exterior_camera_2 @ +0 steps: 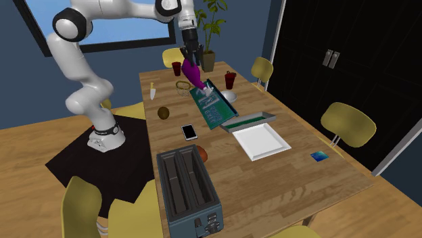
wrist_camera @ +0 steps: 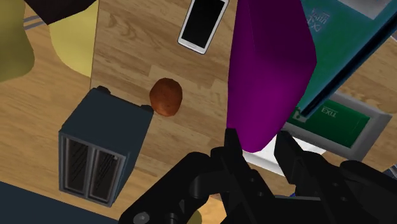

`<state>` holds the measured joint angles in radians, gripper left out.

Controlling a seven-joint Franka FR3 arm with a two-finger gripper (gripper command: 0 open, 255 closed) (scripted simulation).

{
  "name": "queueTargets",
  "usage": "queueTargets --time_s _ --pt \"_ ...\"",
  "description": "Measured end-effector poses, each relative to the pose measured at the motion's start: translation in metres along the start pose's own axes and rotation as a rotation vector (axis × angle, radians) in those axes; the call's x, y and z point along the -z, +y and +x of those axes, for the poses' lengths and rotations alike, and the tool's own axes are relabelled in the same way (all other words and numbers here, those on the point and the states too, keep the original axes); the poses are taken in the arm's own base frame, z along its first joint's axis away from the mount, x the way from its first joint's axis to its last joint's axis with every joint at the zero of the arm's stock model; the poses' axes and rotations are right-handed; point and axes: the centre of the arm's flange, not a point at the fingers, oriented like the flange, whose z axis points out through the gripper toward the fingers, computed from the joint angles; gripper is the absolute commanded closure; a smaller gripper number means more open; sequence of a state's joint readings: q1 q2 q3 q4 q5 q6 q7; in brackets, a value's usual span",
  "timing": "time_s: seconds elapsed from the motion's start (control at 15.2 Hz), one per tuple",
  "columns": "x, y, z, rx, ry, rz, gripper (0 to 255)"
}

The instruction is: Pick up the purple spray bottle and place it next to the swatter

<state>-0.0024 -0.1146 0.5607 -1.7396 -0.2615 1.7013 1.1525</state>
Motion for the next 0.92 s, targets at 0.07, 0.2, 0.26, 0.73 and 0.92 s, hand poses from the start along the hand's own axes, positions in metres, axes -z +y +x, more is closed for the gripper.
queueTargets --time_s 0.07,0.2,0.26,0.73,0.92 --pt "0.005 -0.002 -0.014 0.000 0.000 -0.001 255" --pt "0.012 -0.005 -0.037 -0.001 0.000 -0.001 255" --pt "0.018 -0.007 -0.052 0.000 0.000 -0.001 255" --pt "0.050 -0.023 -0.137 -0.001 0.000 -0.001 255" --pt "0.062 -0.034 -0.168 0.000 0.000 0.000 255"
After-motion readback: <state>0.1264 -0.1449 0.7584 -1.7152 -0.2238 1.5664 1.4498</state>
